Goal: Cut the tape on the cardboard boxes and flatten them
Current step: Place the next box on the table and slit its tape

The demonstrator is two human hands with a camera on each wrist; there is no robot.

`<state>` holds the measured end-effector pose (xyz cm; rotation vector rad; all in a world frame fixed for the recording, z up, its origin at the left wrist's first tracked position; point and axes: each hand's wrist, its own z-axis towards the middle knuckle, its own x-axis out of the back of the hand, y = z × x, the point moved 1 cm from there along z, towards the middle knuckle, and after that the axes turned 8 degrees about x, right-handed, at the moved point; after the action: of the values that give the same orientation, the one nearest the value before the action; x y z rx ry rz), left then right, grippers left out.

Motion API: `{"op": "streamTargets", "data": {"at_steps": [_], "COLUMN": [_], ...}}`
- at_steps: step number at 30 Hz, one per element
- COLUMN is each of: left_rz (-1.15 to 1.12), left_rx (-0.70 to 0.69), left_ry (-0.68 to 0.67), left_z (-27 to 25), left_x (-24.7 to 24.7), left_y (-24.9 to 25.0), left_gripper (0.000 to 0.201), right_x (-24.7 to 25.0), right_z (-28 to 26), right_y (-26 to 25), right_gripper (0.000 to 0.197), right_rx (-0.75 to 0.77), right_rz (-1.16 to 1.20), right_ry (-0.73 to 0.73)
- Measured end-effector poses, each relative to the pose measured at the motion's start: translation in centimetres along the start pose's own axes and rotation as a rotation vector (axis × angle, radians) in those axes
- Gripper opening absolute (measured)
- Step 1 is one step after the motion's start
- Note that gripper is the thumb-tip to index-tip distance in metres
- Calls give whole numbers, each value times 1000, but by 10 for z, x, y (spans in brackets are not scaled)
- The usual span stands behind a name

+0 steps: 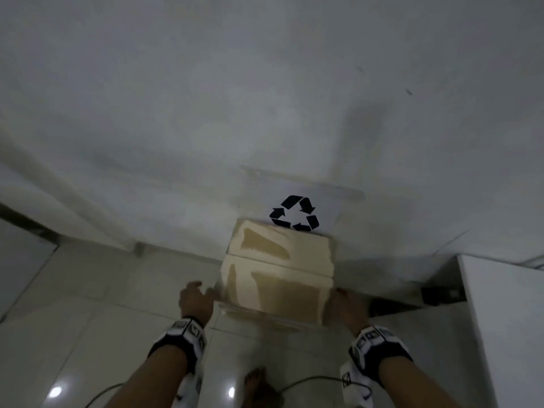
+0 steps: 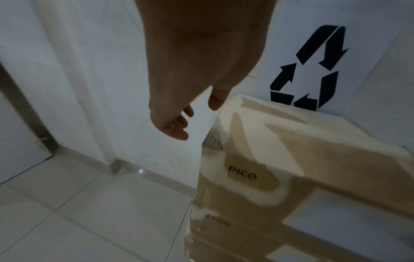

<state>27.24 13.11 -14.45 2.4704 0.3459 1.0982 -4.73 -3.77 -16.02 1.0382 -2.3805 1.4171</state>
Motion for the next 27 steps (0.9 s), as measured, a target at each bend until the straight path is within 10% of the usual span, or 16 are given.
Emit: {"op": "streamTargets", "data": {"at_steps": [6, 11, 27], "left_rz": [32, 39, -199], "left_rx": [4, -18, -331], "left_ry": [-237, -444, -269], "left_z": [61, 77, -65], "left_x": [-23, -44, -13], "left_y": [62, 58, 98], "left_gripper": [67, 45, 48], "right_x": [-21, -35, 61], "right_z": [30, 34, -71], "right_y": [-31, -20, -10], "right_gripper": [42, 50, 53], "right_rx": [-44, -105, -74], "right_rz": [65, 51, 182], "right_ry": [28, 67, 365]}}
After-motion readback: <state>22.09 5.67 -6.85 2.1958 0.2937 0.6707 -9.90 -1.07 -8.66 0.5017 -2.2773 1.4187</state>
